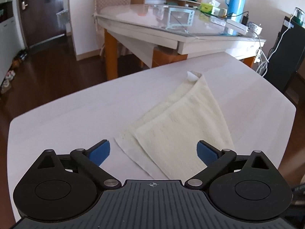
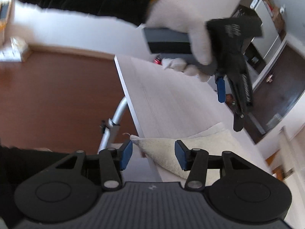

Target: Fold towel

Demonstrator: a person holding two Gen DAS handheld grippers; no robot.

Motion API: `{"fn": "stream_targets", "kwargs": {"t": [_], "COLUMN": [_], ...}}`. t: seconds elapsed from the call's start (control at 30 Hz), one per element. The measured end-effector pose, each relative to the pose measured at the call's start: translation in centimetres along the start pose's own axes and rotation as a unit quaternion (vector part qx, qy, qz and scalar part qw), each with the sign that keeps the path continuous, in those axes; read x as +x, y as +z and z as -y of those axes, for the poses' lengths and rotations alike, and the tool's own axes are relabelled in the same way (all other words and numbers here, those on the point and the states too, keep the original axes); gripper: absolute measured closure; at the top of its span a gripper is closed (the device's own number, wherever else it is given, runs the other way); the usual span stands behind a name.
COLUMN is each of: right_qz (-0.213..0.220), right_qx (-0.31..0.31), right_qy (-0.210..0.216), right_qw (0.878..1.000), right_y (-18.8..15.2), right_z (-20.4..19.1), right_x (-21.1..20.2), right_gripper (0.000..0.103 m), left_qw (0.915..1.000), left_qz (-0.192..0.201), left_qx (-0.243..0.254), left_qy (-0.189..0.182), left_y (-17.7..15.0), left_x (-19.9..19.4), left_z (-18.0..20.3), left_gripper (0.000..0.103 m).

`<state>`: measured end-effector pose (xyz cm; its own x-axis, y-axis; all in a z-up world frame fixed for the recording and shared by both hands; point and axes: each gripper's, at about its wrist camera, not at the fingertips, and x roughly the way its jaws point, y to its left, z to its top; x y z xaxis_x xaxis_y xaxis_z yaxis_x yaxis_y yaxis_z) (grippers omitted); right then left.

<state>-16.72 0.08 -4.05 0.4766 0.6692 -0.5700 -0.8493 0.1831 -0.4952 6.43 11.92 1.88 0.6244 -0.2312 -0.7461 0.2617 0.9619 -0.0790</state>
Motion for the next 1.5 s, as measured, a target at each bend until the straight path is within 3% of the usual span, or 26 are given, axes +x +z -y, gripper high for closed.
{"fn": "stream_targets", "kwargs": {"t": [0.23,0.33,0.4,0.5,0.67,0.8,1.03,1.5], "right_qz": [-0.014,-0.011,-0.011,-0.006,0.009,0.013,0.029,0.038], "right_qx": [-0.043,-0.051,-0.043,-0.015,0.028,0.047,0.103,0.11], "right_qy": [-0.049,-0.064,-0.061,-0.039,0.005,0.028,0.081,0.172], "right_qw": [0.998,0.997,0.997,0.999,1.0,0.998,0.991,0.978], "right_y": [0.5,1.2,1.3,1.1,0.7,0.8,0.2,0.3], "right_z": [-3.5,-4.6,-4.4,-2.9,0.1,1.7,3.7,9.6], "right_x": [0.9,1.6,1.5,0.3,-1.8,-2.6,-4.7,-6.6], "right_gripper": [0.054,0.07,0.088,0.091,0.092,0.093,0.094,0.094], "left_qw": [1.0,0.9999,0.9996,0.9986,0.9955,0.9963,0.9901,0.9831], "left_qz": [0.001,0.002,0.001,-0.007,-0.02,-0.015,-0.029,-0.093], "left_qx": [0.009,0.017,0.028,0.052,0.083,0.074,0.114,0.11], "left_qy": [0.001,0.002,0.003,0.008,0.039,0.042,0.077,0.112], "left_y": [0.4,0.4,0.3,0.2,0.3,0.6,0.7,1.9], "left_x": [0.6,0.8,0.9,1.5,3.1,3.9,5.6,6.2], "left_z": [-0.8,-0.9,-1.0,-1.1,-1.1,-1.6,-1.5,-1.8], "left_gripper": [0.002,0.001,0.001,0.001,0.001,0.001,0.001,0.0]}}
